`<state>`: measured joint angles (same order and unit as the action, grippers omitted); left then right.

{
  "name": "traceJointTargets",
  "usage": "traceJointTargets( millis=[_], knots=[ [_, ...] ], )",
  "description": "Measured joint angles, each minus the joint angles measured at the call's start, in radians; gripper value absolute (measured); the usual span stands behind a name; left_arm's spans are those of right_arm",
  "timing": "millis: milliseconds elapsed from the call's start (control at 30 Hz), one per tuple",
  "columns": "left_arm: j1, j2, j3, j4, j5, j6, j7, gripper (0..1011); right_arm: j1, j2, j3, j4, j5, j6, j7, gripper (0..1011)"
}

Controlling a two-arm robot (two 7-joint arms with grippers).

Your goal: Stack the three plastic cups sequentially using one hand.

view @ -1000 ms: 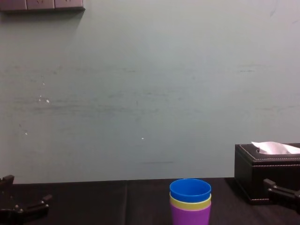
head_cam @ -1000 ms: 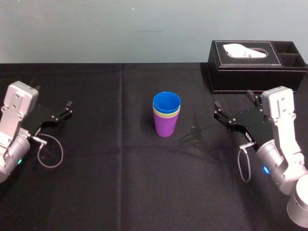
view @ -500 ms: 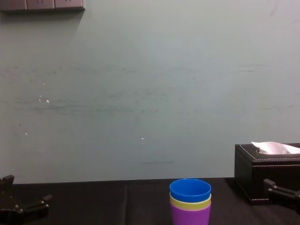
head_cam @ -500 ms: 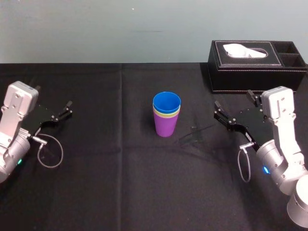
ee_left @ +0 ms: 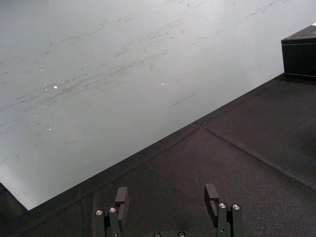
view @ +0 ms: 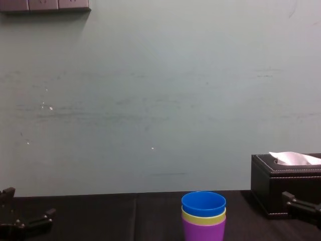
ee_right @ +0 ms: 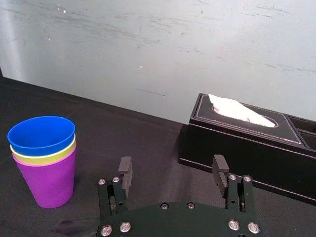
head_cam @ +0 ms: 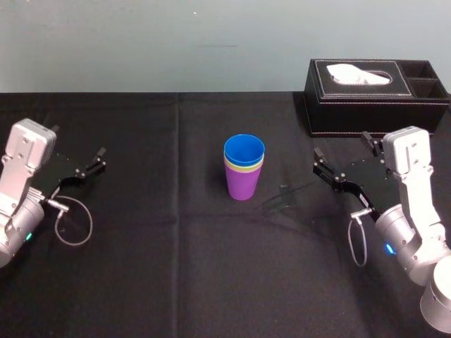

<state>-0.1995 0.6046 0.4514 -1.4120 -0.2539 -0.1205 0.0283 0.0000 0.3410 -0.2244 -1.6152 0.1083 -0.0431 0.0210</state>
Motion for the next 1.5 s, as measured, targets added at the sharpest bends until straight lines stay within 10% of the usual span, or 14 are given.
traceJointTargets(
  millis=[1500],
  knots=[
    [0.0,0.0,0.0,0.0,0.0,0.0,0.0,1011,0.0,0.0,0.0,0.0,0.0,0.0,0.0,1003]
  ],
)
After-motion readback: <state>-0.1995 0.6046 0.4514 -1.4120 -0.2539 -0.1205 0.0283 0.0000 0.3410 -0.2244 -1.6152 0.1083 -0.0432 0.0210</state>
